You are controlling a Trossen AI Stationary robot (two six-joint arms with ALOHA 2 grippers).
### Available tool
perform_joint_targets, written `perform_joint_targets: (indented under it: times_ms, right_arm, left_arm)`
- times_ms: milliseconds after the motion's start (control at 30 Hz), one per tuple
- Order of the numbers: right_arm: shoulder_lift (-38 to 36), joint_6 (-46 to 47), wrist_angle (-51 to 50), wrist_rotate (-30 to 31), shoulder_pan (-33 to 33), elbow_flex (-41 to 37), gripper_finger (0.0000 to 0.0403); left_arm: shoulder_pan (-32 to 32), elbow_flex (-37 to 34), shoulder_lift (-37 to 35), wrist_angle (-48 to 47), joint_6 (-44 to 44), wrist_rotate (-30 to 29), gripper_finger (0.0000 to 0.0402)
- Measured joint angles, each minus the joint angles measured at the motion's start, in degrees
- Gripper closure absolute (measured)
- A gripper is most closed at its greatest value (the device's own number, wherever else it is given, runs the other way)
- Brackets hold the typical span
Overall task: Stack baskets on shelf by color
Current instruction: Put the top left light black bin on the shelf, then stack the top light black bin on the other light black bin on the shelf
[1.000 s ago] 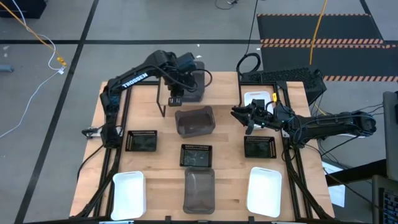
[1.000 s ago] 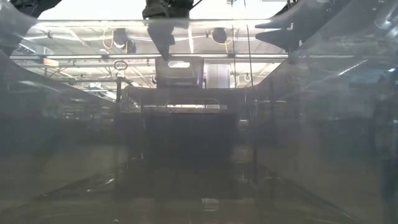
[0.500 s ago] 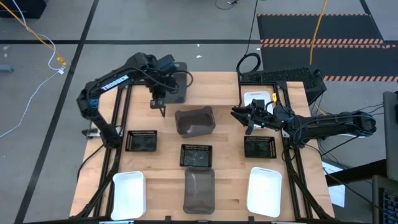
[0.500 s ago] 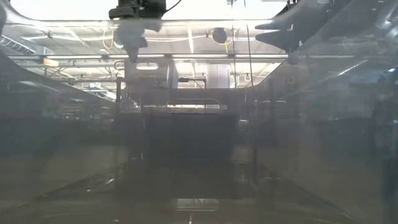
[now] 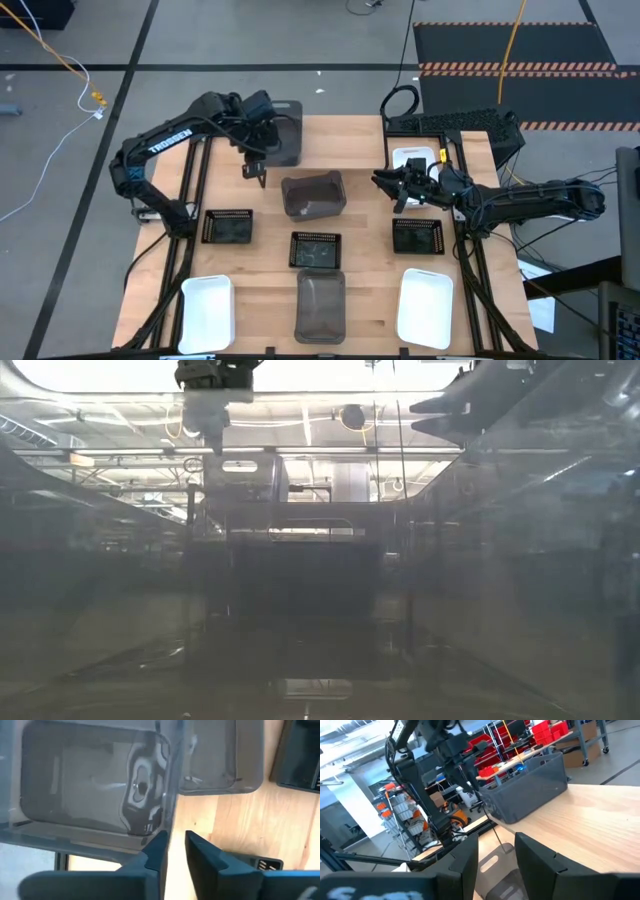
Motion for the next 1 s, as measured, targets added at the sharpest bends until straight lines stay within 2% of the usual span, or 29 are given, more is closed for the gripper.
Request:
perform_joint_targets:
  times_ms: [200,300,400,467,533,733,833,1000]
  right_arm:
    - [-0.02,2.75,-0.01,0.00,0.02,0.02,0.0280]
    - [0.00,4.39,0.02,0.07,0.45,0.00,0.0280]
    - [0.00,5.44,0.06,1.20,1.20,0.00,0.0280]
    - [0.00,5.48,0.90,1.56,1.92,-0.01,0.0280]
    - [-0.02,5.48,1.90,2.63,2.72,-0.01,0.0280]
    - [-0.04,4.28,6.00,4.46,6.02,-0.01,0.0280]
    - [0.00,3.97,6.75,5.29,8.30,-0.01,0.0280]
    - [0.00,2.37,6.55,10.95,13.29,-0.01,0.0280]
  left_arm:
    - [-3.47,2.60,-3.33,0.66,-0.55,-3.82,0.0265]
    - [-7.79,4.57,-6.07,1.79,1.79,0.32,0.0246]
    - [-14.50,4.65,-7.79,5.69,5.84,7.40,0.0249]
    - [-19.59,4.69,-7.70,8.22,7.99,7.99,0.0259]
    - [-23.71,4.08,-6.93,8.77,11.28,5.79,0.0271]
    - [-29.42,-5.33,-1.18,11.12,18.52,1.41,0.0301]
    - [-29.82,-10.94,1.60,11.26,20.13,-1.54,0.0303]
    - [-29.14,-19.27,5.23,16.78,25.92,-5.06,0.0295]
